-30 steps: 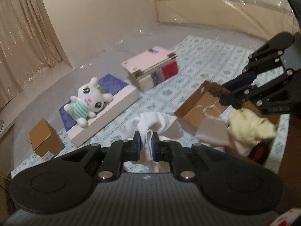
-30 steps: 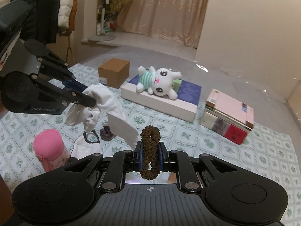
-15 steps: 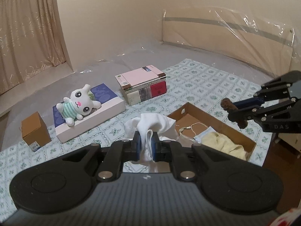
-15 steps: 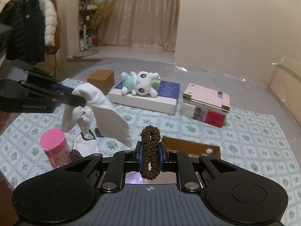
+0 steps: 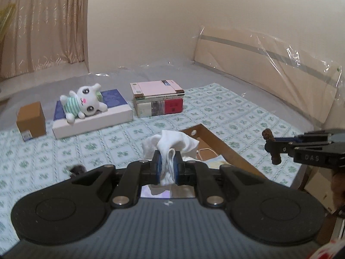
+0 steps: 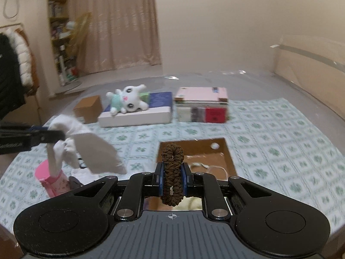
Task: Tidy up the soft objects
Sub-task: 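Carry the white cloth and hair tie over the cardboard box and release both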
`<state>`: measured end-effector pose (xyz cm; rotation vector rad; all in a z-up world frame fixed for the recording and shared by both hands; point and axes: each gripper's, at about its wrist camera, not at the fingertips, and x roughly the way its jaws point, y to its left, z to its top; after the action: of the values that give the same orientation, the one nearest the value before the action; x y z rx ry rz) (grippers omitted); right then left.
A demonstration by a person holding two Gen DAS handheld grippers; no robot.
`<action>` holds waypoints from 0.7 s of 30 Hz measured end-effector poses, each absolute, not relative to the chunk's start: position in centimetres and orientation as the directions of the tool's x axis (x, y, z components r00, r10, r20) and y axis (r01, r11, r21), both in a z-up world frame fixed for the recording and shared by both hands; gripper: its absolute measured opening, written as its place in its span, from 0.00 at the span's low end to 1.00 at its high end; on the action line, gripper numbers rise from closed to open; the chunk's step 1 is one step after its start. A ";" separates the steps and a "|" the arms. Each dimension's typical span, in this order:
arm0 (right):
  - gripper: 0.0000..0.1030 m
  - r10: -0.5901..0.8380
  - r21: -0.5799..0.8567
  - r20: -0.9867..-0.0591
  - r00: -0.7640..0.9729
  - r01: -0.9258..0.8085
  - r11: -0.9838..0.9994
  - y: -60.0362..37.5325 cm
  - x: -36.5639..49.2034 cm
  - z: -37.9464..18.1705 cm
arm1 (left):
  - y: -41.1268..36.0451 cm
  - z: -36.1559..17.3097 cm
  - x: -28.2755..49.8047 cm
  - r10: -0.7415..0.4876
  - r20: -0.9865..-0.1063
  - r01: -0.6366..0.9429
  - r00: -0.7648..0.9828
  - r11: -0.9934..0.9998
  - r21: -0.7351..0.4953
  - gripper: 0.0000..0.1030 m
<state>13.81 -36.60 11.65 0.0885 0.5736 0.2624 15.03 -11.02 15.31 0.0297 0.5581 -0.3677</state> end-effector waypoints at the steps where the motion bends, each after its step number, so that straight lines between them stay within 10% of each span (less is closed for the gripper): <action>1: 0.16 0.264 0.163 -0.527 0.808 -0.209 0.964 -37.0 13.5 11.2 | -11.2 15.1 14.8 -0.338 -0.522 0.347 0.783 0.934 -0.084 0.10; 21: 0.16 0.221 0.236 -0.592 0.775 -0.095 0.967 -40.7 12.7 6.0 | -15.0 11.6 15.5 -0.346 -0.540 0.293 0.767 0.938 -0.185 0.10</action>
<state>12.70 -40.71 6.00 0.1973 0.6630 0.1723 15.47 -14.96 11.63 -0.0915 0.6041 -0.3477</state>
